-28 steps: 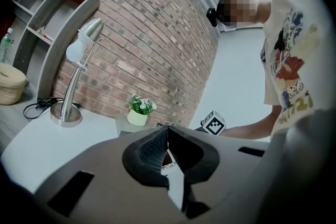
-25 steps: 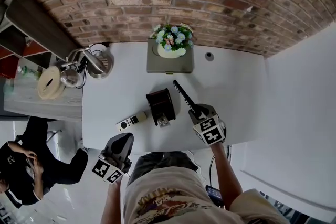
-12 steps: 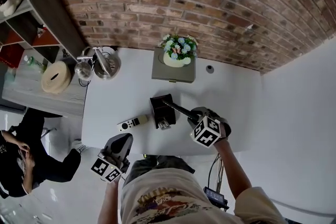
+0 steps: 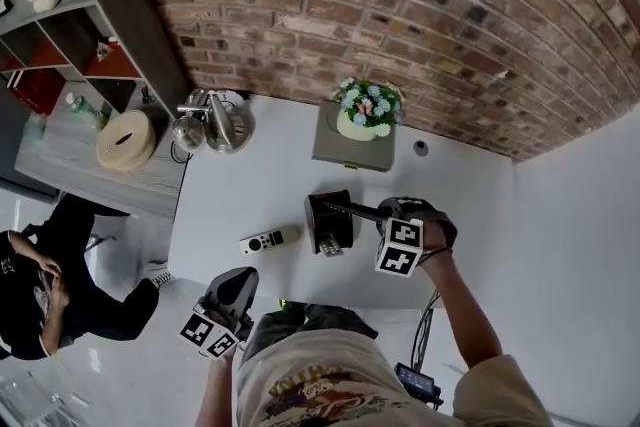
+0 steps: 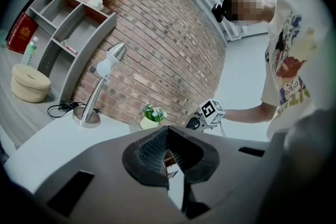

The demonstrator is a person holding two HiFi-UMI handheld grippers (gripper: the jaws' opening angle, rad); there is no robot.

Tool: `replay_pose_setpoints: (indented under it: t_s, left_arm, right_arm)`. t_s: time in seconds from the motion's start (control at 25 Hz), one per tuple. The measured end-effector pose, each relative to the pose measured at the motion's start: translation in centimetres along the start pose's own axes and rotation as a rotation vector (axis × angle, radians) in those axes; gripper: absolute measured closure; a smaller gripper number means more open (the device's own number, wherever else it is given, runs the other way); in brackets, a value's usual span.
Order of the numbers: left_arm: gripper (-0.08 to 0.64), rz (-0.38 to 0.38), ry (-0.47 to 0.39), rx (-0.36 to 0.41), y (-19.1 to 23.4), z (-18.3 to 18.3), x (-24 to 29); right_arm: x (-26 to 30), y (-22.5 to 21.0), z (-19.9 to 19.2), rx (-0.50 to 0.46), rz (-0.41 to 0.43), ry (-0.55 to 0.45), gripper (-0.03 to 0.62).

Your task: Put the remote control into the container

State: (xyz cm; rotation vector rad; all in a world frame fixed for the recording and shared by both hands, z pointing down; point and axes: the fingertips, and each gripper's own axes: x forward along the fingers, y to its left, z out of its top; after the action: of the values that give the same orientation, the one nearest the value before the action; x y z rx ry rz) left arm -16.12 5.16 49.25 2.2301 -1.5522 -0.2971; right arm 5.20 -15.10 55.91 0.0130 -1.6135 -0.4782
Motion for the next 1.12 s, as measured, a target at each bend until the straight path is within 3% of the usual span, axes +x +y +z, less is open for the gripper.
replay_pose_setpoints:
  t_s: [0.2, 0.36, 0.92, 1.0, 1.12]
  left_arm:
    - [0.554, 0.029, -0.006, -0.002, 0.9, 0.3, -0.3]
    - [0.554, 0.038, -0.011, -0.005, 1.2, 0.5, 0.1]
    - [0.554, 0.004, 0.012, -0.009, 0.3, 0.5, 2.6]
    - [0.554, -0.004, 0.015, -0.007, 0.1, 0.5, 2.9]
    - [0.554, -0.014, 0.017, -0.002, -0.2, 0.5, 3.3]
  right_arm:
    - [0.4, -1.3, 1.5, -0.087, -0.003, 0.017, 0.473]
    - [0.8, -1.6, 2.6, -0.097, 0.016, -0.015, 0.472]
    - [-2.3, -3.5, 7.8, 0.03, -0.139, -0.434, 0.449]
    - [-3.2, -4.0, 8.1, 0.054, -0.154, -0.466, 0.391]
    - [-3.8, -4.6, 7.9, 0.065, -0.189, -0.479, 0.39]
